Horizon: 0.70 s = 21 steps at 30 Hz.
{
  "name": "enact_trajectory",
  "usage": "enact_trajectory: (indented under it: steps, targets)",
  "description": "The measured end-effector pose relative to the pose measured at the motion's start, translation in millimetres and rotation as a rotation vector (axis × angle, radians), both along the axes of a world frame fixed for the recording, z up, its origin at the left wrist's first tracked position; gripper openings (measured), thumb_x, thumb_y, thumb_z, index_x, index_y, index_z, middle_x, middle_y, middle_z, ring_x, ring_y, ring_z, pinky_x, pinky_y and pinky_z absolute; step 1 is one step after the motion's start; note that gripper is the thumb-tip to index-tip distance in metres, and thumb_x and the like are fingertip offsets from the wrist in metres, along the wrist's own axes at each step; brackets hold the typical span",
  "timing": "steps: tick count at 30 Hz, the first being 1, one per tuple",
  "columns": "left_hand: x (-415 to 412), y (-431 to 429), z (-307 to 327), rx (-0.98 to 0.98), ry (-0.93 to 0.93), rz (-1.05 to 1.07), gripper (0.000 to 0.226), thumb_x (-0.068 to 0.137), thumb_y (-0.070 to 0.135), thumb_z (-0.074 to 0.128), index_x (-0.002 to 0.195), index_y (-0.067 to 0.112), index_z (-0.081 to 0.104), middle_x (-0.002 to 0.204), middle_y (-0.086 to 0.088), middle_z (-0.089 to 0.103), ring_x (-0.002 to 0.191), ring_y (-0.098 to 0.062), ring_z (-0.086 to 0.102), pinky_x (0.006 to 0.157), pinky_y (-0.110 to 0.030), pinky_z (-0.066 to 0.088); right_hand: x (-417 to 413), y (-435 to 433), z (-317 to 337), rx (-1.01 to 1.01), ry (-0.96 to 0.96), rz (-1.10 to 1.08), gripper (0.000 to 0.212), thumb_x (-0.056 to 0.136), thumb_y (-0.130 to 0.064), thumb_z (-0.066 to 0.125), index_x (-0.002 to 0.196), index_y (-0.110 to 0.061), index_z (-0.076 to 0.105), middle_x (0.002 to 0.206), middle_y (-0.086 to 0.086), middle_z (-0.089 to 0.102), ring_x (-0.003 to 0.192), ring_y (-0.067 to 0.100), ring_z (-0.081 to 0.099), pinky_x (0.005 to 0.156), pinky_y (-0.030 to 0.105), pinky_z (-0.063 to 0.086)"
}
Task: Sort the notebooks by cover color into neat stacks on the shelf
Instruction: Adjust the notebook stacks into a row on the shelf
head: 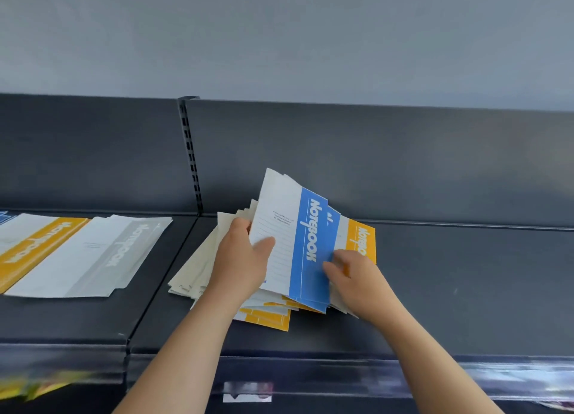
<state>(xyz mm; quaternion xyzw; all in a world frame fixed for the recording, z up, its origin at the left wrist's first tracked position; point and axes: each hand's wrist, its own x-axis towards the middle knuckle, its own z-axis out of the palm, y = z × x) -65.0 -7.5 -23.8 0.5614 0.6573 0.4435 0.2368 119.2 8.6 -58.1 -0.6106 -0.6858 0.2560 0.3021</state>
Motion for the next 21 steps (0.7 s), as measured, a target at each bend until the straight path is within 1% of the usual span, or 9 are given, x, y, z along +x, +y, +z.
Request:
enact_trajectory:
  steps: [2,4,7,9,10,13,17,19,21]
  targets:
    - [-6,-6,2,0.028,-0.06,0.011,0.021,0.096,0.024,0.051,0.113,0.014,0.047,0.104,0.008,0.057,0.079,-0.003,0.055,0.039,-0.008,0.04,-11,0,4,-0.004,0.088,0.021,0.019,0.093,-0.024,0.049,0.08,-0.01,0.052,0.086,-0.005,0.059,0.076,0.013,0.055,0.056,0.025,0.042]
    - [-16,-11,2,0.06,-0.084,0.04,0.019,0.096,0.025,0.05,0.11,0.013,0.045,0.101,0.009,0.055,0.078,-0.001,0.054,0.04,-0.009,0.04,-22,-3,12,0.029,0.153,0.039,0.01,0.093,-0.022,0.051,0.098,-0.015,0.057,0.098,-0.01,0.061,0.083,0.006,0.058,0.057,0.016,0.048]
    - [-38,-17,1,0.072,-0.079,0.07,0.018,0.098,0.028,0.044,0.11,0.014,0.043,0.105,0.01,0.055,0.08,0.002,0.054,0.053,-0.017,0.048,-41,-10,21,0.047,0.281,0.085,0.025,0.093,-0.018,0.054,0.117,-0.026,0.052,0.098,-0.015,0.059,0.08,-0.006,0.056,0.05,0.002,0.042]
    - [-54,-22,0,0.053,-0.091,0.074,0.016,0.098,0.025,0.041,0.111,0.014,0.042,0.109,0.01,0.056,0.083,0.003,0.053,0.063,-0.024,0.053,-56,-12,26,0.073,0.299,0.107,0.034,0.093,-0.019,0.055,0.125,-0.028,0.05,0.094,-0.018,0.059,0.08,-0.006,0.056,0.049,0.002,0.042]
    - [-62,-24,0,0.045,-0.097,0.07,0.015,0.098,0.021,0.041,0.112,0.015,0.04,0.111,0.011,0.056,0.083,0.004,0.053,0.064,-0.024,0.053,-64,-12,28,0.092,0.286,0.113,0.036,0.093,-0.02,0.055,0.127,-0.03,0.049,0.092,-0.02,0.058,0.081,-0.005,0.057,0.05,0.003,0.043]
    - [-88,-31,-2,0.031,-0.097,0.063,0.022,0.096,0.014,0.041,0.117,0.019,0.037,0.112,0.014,0.052,0.087,0.0,0.052,0.06,-0.017,0.046,-91,-13,32,0.139,0.234,0.125,0.036,0.093,-0.022,0.055,0.126,-0.033,0.047,0.089,-0.023,0.055,0.081,-0.005,0.055,0.049,0.005,0.044]
    - [-132,-41,-1,0.055,-0.074,0.092,0.026,0.097,0.015,0.044,0.122,0.023,0.044,0.119,0.011,0.056,0.102,-0.008,0.054,0.059,-0.011,0.047,-134,-12,33,0.182,0.209,0.138,0.037,0.091,-0.021,0.057,0.125,-0.032,0.049,0.09,-0.018,0.06,0.084,-0.002,0.057,0.054,0.011,0.039]
    - [-160,-48,1,0.072,-0.045,0.11,0.026,0.098,0.016,0.046,0.122,0.023,0.046,0.115,0.013,0.055,0.101,-0.006,0.053,0.051,-0.007,0.045,-161,-12,32,0.18,0.213,0.149,0.038,0.089,-0.019,0.058,0.125,-0.031,0.051,0.091,-0.016,0.061,0.085,0.001,0.057,0.057,0.014,0.041]
    - [-189,-55,3,0.084,-0.012,0.13,0.026,0.098,0.017,0.047,0.123,0.024,0.048,0.113,0.015,0.053,0.098,-0.004,0.051,0.048,-0.005,0.043,-191,-14,32,0.178,0.234,0.166,0.037,0.088,-0.017,0.059,0.123,-0.029,0.053,0.09,-0.015,0.061,0.085,0.001,0.058,0.058,0.011,0.041]
